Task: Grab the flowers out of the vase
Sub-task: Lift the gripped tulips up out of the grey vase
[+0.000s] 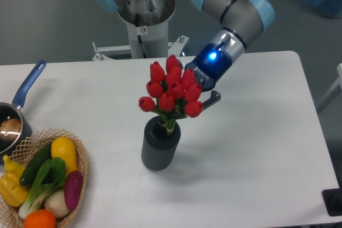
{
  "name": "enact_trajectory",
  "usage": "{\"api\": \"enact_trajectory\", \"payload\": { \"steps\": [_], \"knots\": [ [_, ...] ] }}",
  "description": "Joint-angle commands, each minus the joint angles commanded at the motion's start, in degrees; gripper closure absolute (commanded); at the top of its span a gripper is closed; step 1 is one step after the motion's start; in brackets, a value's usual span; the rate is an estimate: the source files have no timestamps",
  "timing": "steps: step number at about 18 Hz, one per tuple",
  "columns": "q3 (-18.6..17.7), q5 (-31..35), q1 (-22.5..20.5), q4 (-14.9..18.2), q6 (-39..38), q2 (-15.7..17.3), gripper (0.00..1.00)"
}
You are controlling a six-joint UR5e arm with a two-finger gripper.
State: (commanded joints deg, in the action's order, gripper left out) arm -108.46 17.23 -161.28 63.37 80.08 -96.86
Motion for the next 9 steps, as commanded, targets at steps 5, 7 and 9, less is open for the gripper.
{"api": "enact_trajectory", "payload": {
  "steps": [5,7,9],
  "knots": [
    [-0.44,-0.79,-0.18,0.09,-2.11,1.58,0.44],
    [-0.61,-0.79,-0.09,0.09,-3.70,2.20,0.44],
    [-0.79,-0.79,0.26,0.09,-4.40,2.37,0.44]
  ]
}}
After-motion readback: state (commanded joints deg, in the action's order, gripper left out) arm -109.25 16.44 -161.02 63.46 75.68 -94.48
